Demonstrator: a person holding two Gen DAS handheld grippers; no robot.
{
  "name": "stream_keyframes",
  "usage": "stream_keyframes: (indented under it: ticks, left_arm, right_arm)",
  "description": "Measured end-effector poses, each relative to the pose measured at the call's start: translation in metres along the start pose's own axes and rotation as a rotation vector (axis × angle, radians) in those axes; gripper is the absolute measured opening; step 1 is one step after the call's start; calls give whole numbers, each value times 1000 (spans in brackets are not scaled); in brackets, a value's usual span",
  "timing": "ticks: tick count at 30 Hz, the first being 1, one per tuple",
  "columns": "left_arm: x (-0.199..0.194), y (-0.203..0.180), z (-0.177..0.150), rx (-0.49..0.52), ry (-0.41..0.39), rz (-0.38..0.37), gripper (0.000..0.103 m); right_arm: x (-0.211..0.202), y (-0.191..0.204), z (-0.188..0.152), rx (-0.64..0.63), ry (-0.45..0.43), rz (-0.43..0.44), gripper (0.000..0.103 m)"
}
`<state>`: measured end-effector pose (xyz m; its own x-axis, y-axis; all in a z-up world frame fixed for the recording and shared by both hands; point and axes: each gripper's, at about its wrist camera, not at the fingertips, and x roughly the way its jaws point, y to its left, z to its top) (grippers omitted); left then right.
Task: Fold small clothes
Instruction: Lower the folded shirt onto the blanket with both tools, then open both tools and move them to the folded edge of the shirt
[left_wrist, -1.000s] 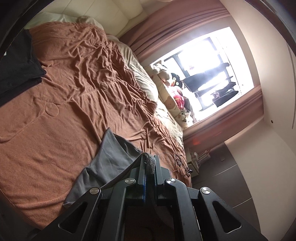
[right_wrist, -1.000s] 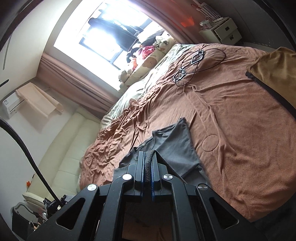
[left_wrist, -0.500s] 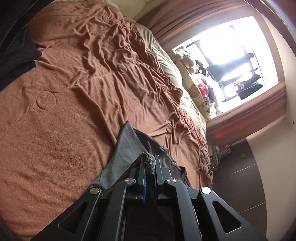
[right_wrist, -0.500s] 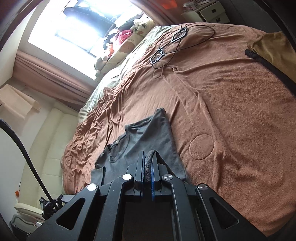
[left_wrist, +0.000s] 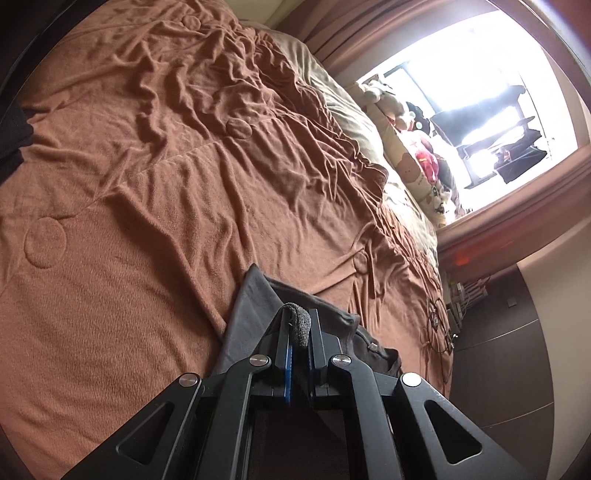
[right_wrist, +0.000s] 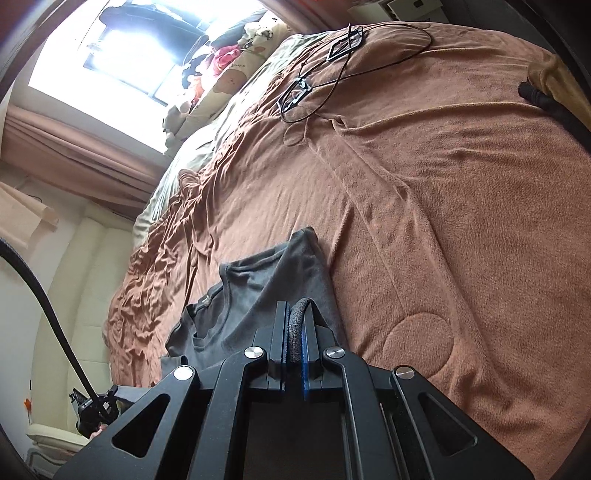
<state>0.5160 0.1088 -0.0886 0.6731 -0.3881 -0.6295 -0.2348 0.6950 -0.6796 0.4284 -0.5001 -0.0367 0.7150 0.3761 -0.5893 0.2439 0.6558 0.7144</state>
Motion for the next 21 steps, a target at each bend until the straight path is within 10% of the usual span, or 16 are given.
stream_keyframes:
  ticks: [14, 16, 18, 21]
  left_arm:
    - [84, 22, 21, 15, 91, 146, 8]
    - [88, 19, 21, 51, 99, 165, 14]
    - [86, 16, 21, 91, 92, 189, 36]
    - [76, 12, 22, 141, 72, 198, 60]
  right_arm:
    - [57, 24, 21, -86, 4, -83, 6]
    - [59, 29, 22, -118, 5, -108, 21]
    - [53, 34, 22, -152, -17, -116, 60]
    - [45, 39, 20, -198, -29, -114, 67]
